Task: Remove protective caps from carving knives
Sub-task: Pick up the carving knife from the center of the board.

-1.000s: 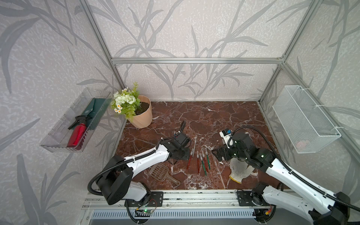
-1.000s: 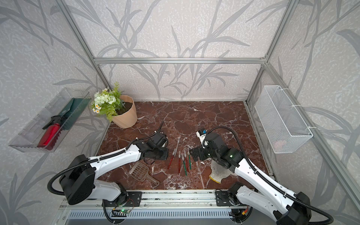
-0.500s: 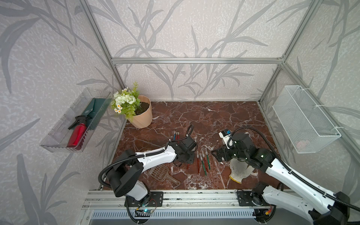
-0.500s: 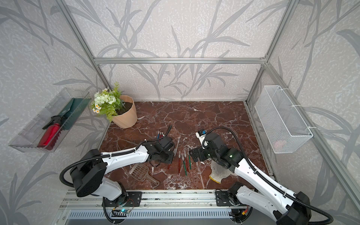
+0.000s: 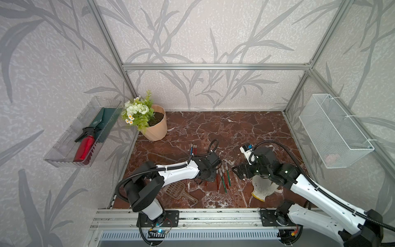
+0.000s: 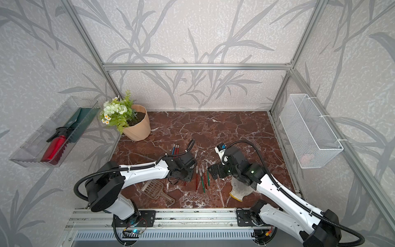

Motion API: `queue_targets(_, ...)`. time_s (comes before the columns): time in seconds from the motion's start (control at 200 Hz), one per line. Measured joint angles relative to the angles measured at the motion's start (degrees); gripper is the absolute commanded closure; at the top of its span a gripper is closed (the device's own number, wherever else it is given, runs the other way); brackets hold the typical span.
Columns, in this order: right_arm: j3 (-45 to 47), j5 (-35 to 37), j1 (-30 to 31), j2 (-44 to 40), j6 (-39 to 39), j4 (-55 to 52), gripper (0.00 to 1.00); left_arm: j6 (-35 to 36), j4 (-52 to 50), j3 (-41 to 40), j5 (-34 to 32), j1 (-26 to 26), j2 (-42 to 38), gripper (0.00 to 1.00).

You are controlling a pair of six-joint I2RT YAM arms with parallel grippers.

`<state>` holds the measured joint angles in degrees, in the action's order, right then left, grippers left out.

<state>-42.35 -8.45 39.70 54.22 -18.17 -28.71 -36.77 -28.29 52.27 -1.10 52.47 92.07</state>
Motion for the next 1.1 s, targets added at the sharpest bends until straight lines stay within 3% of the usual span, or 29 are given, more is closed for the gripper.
queue_targets(1.101,0.4,-1.1,0.0,1.4,-0.2,0.3,0.01,-1.4,-0.9,0.2,-0.5,0.3,2.7,0.82)
